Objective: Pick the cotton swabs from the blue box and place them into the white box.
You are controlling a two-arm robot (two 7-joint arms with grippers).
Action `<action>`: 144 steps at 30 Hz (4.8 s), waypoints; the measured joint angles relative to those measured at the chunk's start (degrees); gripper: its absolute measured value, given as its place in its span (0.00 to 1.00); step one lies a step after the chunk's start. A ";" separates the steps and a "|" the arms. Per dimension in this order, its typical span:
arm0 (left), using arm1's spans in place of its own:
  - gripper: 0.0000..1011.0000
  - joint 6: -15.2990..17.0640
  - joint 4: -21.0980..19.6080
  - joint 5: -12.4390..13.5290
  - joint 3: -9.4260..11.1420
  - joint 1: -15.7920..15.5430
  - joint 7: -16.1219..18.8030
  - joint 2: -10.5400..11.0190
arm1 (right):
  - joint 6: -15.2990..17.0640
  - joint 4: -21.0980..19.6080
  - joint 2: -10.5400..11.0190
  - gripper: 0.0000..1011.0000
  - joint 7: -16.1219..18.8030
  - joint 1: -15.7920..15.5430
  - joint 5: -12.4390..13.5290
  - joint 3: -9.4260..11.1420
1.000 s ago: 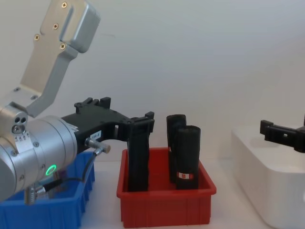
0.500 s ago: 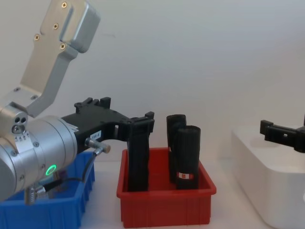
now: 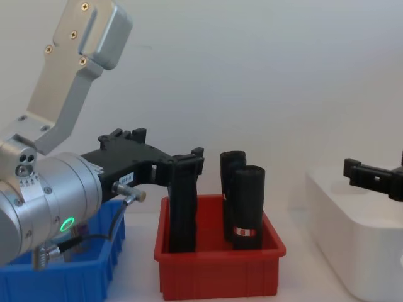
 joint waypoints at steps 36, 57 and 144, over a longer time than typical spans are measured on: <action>0.99 6.97 3.73 -6.12 -4.59 -3.30 0.28 0.53 | 0.00 0.00 0.00 0.99 0.01 0.00 0.00 0.00; 0.99 15.04 11.80 -13.04 -8.49 -7.85 -0.61 0.28 | 0.00 0.00 0.00 0.99 0.01 0.00 0.00 0.00; 0.65 14.80 21.56 -12.77 -12.28 -10.84 -8.16 0.78 | 0.00 0.00 0.00 0.99 0.01 0.00 0.00 0.00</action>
